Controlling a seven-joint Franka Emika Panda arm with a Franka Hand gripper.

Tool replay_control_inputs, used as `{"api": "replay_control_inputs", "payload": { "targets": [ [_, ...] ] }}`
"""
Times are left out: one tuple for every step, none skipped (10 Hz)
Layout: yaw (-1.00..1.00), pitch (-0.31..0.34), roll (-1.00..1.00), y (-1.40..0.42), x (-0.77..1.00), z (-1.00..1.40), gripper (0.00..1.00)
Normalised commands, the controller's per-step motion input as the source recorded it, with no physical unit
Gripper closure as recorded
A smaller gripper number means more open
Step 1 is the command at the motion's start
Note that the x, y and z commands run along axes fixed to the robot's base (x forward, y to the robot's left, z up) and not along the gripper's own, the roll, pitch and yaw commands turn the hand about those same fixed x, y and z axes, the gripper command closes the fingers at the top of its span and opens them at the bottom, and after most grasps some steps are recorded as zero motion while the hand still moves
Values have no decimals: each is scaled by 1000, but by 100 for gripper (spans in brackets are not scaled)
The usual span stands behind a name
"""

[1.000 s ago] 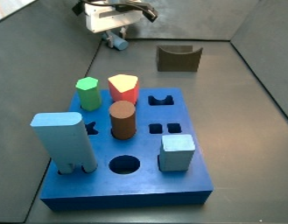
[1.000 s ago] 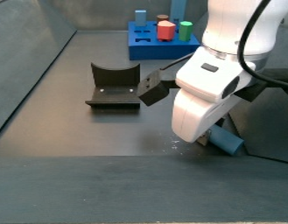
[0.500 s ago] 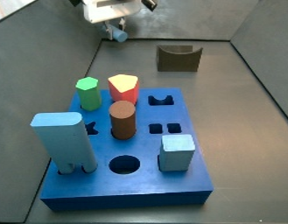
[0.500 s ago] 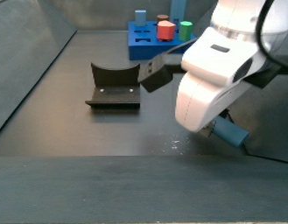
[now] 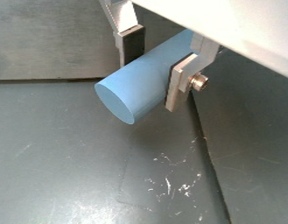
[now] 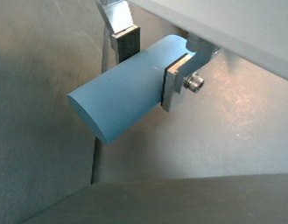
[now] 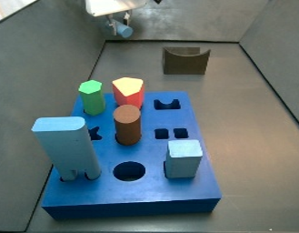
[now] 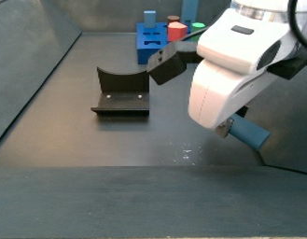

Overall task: Pick up the oval object. Move up. Place the oval object on the fixture. Regrasp the oval object. Move to above the board. Insert the oval object.
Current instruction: Place the oval object on the fixture.

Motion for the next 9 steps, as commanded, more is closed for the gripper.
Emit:
{"api": "replay_control_inputs", "payload": {
  "targets": [
    [7,18,-3,0,-11,1000,100],
    [-1,49,8,0,-17,1000,100],
    [-4,66,17,0,-18,1000,100],
    [-10,89,44,-1,-20,1000,100],
    [-10,99,64,-3,-24,1000,100],
    [-1,112,85,-6,-30,1000,100],
    [5,119,100,-8,-31,1000,100],
    [13,127,116,-11,-35,1000,100],
    [18,128,121,-14,-35,1000,100]
  ]
}}
